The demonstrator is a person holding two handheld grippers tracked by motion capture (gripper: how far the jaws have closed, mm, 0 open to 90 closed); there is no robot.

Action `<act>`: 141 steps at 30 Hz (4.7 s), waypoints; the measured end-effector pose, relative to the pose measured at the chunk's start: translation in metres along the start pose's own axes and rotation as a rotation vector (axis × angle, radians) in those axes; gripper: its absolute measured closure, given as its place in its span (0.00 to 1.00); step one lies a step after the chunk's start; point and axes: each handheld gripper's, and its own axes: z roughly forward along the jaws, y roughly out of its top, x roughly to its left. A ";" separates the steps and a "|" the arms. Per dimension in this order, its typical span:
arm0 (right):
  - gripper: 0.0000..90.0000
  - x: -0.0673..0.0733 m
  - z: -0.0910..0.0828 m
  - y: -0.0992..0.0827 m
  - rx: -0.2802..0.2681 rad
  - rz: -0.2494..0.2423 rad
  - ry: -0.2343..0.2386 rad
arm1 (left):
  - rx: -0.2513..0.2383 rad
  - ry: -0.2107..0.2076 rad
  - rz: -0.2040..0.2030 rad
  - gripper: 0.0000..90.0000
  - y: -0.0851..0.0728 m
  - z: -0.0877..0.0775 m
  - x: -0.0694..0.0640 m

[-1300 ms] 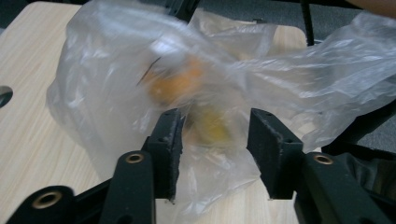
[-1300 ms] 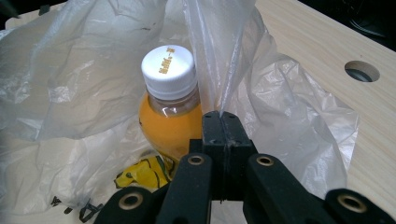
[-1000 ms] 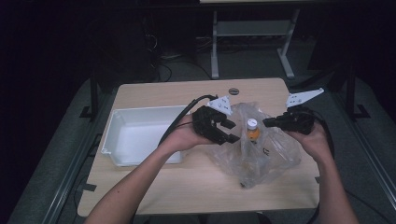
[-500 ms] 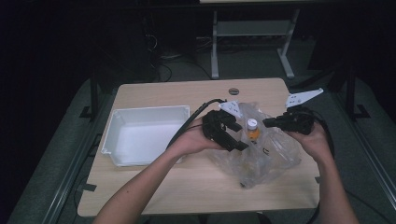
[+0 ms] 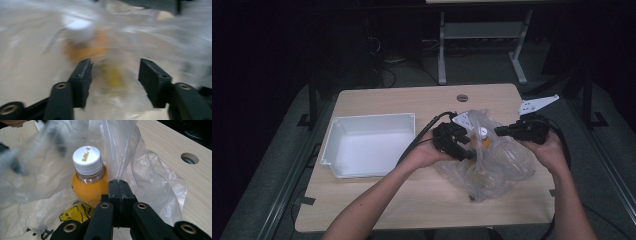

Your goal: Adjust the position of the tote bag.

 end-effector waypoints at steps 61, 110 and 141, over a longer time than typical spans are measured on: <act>1.00 -0.017 0.017 -0.033 0.039 0.114 -0.005 | 0.024 0.055 -0.051 1.00 -0.051 0.027 0.030; 1.00 -0.007 0.044 -0.098 0.131 0.237 -0.017 | 0.052 0.072 -0.148 0.96 -0.090 0.047 -0.005; 1.00 -0.005 0.043 -0.096 0.113 0.239 -0.031 | -0.078 0.011 -0.073 0.73 -0.059 -0.022 -0.017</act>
